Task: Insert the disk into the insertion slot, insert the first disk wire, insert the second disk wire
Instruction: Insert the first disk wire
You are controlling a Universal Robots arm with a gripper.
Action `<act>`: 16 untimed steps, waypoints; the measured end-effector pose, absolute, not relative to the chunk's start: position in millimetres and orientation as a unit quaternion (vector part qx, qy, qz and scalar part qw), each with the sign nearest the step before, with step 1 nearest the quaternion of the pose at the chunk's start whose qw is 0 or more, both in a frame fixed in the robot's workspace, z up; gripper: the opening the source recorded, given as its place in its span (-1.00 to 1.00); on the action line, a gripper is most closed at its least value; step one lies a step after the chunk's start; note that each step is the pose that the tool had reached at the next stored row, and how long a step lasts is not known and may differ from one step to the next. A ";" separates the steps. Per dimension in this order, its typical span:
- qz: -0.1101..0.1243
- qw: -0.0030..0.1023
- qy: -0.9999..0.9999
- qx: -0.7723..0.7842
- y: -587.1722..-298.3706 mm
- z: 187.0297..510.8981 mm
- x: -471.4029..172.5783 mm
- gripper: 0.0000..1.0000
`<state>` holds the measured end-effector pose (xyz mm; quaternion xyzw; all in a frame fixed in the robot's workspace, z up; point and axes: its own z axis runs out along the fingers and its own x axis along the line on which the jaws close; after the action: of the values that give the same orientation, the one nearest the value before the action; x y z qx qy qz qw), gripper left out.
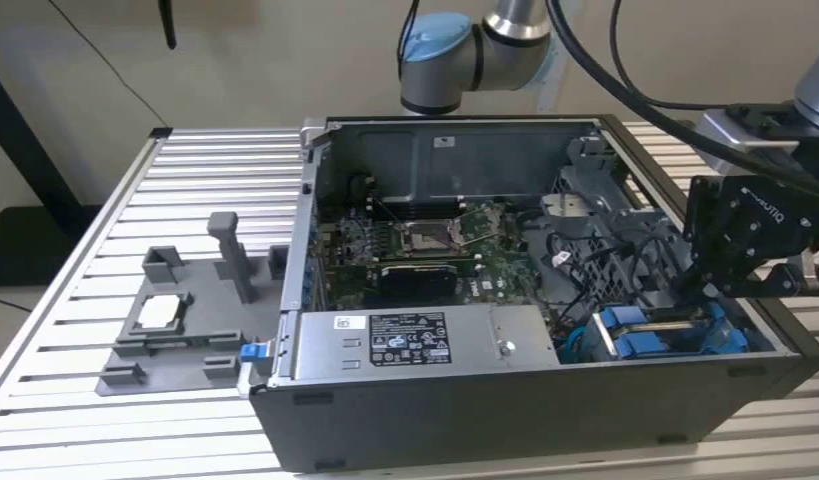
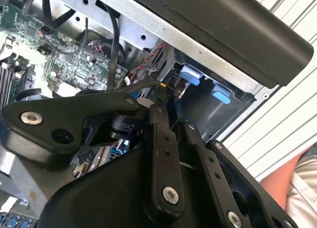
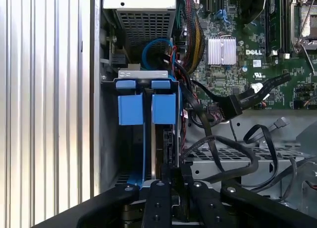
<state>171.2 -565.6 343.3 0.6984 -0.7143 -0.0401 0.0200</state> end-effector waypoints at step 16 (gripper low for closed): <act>-0.040 0.020 -0.715 0.697 -565.7 341.6 169.8 -0.62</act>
<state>169.8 -565.7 341.6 0.6974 -0.7153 -0.0402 0.0199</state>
